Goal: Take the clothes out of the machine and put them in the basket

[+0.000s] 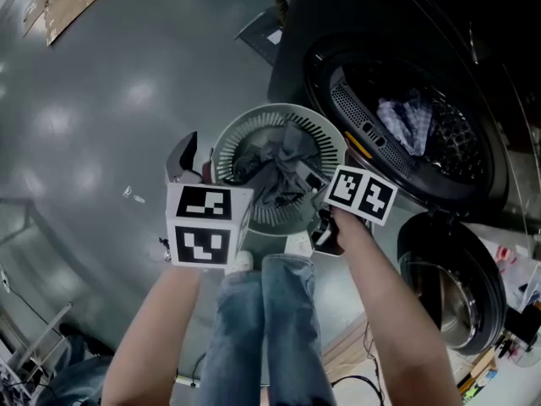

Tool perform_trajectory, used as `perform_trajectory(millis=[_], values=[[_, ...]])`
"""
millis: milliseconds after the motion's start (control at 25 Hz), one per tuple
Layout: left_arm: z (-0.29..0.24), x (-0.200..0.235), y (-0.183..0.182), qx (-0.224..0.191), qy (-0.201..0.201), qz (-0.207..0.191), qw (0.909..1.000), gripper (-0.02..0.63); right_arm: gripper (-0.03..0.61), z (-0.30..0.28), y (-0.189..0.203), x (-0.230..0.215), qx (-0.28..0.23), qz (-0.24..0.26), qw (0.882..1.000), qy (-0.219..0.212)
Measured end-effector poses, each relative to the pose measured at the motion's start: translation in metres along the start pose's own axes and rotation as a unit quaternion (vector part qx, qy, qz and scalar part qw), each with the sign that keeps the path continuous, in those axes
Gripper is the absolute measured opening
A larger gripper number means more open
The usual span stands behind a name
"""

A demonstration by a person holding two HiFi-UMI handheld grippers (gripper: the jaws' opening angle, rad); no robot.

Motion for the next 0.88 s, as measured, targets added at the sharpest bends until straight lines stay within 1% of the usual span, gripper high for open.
perform_trajectory(millis=[120, 200, 240, 280, 360, 400, 480, 560, 680, 760, 880], values=[[-0.014, -0.012, -0.004, 0.012, 0.001, 0.005, 0.9999, 0.558, 0.479, 0.004, -0.013, -0.014, -0.004, 0.022, 1.0, 0.018], [-0.025, -0.021, -0.009, 0.018, 0.004, 0.003, 0.9998, 0.558, 0.479, 0.009, -0.025, -0.021, -0.028, 0.061, 0.997, 0.045], [-0.03, -0.026, -0.012, 0.02, 0.007, 0.002, 0.9998, 0.558, 0.479, 0.012, -0.032, -0.024, -0.046, 0.09, 0.993, 0.062], [-0.035, -0.031, -0.015, 0.022, 0.009, 0.002, 0.9997, 0.558, 0.479, 0.016, -0.039, -0.027, -0.065, 0.121, 0.987, 0.08], [-0.044, -0.041, -0.019, 0.024, 0.013, 0.004, 0.9996, 0.558, 0.479, 0.024, -0.055, -0.034, -0.098, 0.181, 0.972, 0.111], [-0.049, -0.046, -0.022, 0.024, 0.014, 0.004, 0.9996, 0.558, 0.479, 0.027, -0.064, -0.038, -0.111, 0.204, 0.965, 0.125], [-0.058, -0.056, -0.027, 0.022, 0.019, 0.003, 0.9996, 0.558, 0.479, 0.034, -0.079, -0.052, -0.128, 0.227, 0.953, 0.157], [-0.066, -0.066, -0.031, 0.023, 0.026, 0.002, 0.9994, 0.558, 0.479, 0.04, -0.095, -0.07, -0.139, 0.227, 0.945, 0.189], [-0.078, -0.079, -0.036, 0.025, 0.035, 0.001, 0.9991, 0.558, 0.479, 0.045, -0.12, -0.1, -0.155, 0.203, 0.938, 0.234], [-0.085, -0.085, -0.04, 0.027, 0.039, -0.001, 0.9989, 0.558, 0.479, 0.047, -0.136, -0.115, -0.164, 0.189, 0.931, 0.265], [-0.093, -0.093, -0.042, 0.03, 0.047, 0.001, 0.9984, 0.558, 0.479, 0.042, -0.155, -0.128, -0.16, 0.171, 0.925, 0.298]])
Point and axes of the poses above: the fingertips, and each gripper's own axes: z backward along the fingers, x to its left, y out of its underside, the point moved 8 cm from there along z, backward along the fingers, and after that the axes turned 6 degrees about x, right-handed, at the moved point
